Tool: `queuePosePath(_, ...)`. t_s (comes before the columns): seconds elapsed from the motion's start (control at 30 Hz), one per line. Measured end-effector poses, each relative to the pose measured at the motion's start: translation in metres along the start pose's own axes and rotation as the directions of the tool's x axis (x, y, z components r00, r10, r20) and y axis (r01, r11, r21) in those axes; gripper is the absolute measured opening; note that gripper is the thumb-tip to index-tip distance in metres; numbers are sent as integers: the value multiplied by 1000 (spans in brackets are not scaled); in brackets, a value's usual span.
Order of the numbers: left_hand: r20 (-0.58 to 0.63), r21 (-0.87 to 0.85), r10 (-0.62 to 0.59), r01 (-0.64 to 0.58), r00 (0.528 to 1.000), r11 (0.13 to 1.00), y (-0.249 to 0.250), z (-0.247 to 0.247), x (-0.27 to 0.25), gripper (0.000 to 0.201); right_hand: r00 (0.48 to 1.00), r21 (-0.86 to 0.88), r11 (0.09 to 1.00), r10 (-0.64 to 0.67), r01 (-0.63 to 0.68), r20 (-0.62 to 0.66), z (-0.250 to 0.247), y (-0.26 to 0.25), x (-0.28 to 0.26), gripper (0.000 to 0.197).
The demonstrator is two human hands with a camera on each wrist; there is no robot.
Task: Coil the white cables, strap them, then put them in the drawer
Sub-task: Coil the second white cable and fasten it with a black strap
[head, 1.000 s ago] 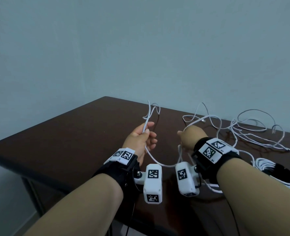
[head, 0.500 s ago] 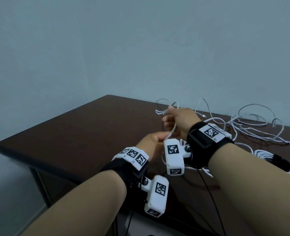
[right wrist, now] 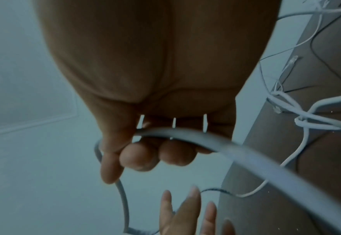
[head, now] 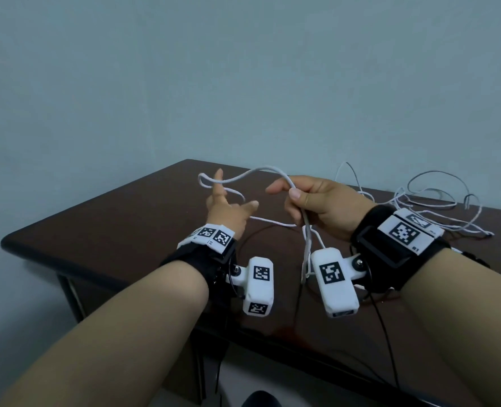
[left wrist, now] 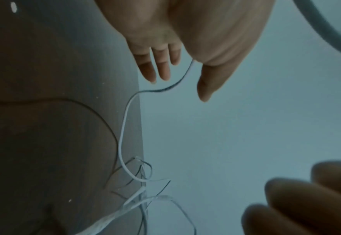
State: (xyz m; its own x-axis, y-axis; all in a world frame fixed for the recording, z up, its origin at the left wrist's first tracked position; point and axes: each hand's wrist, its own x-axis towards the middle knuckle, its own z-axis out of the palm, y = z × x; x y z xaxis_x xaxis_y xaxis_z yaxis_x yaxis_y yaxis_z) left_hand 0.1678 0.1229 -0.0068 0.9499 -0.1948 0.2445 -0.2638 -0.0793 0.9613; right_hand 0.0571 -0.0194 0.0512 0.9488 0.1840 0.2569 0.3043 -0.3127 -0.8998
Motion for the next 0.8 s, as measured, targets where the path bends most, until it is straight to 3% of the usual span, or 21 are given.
queuePosePath(0.07, -68, -46, 102, -105, 992, 993, 2, -2, 3, 53, 997, 13, 1000, -4, 5, -72, -4, -3, -1, 21)
queuePosePath(0.13, -95, -113, 167, -177, 981, 978, 7, -8, 1, 20, 965, -20, 999, 18, -24, -263, -8, -2, 2, 26)
queuePosePath(0.27, -121, -84, 229, -240, 966, 967, 11, -25, 3, 31, 779, -100, 984, 51, -145, -625, -23, 12, 11, 27)
queuePosePath(0.37, -128, -107, 267, -281, 955, 954, 12, -38, 6, 30, 642, -176, 948, 38, -266, -765, -33, 22, 13, 25)
queuePosePath(0.43, -139, 51, 262, -257, 955, 965, 7, -47, 9, 31, 566, -195, 931, 15, -309, -824, -38, 24, 13, 24)
queuePosePath(0.53, -27, 413, 167, -141, 986, 900, -7, -58, 11, 21, 492, -240, 880, -9, -409, -870, -44, 26, 13, 29)
queuePosePath(0.6, 30, 620, 10, -26, 1000, 784, -20, -66, 12, 10, 429, -224, 863, -10, -453, -903, -51, 27, 13, 29)
queuePosePath(0.67, -6, 736, -101, 73, 995, 674, -32, -77, 12, 19, 354, -178, 851, 9, -493, -935, -60, 28, 11, 31)
queuePosePath(0.73, 13, 728, -118, 72, 993, 682, -41, -84, 10, 29, 313, -155, 832, 23, -532, -950, -67, 29, 8, 33)
queuePosePath(0.8, 108, 648, -101, 7, 989, 762, -40, -83, 6, 30, 329, -160, 808, 43, -567, -943, -66, 32, 7, 34)
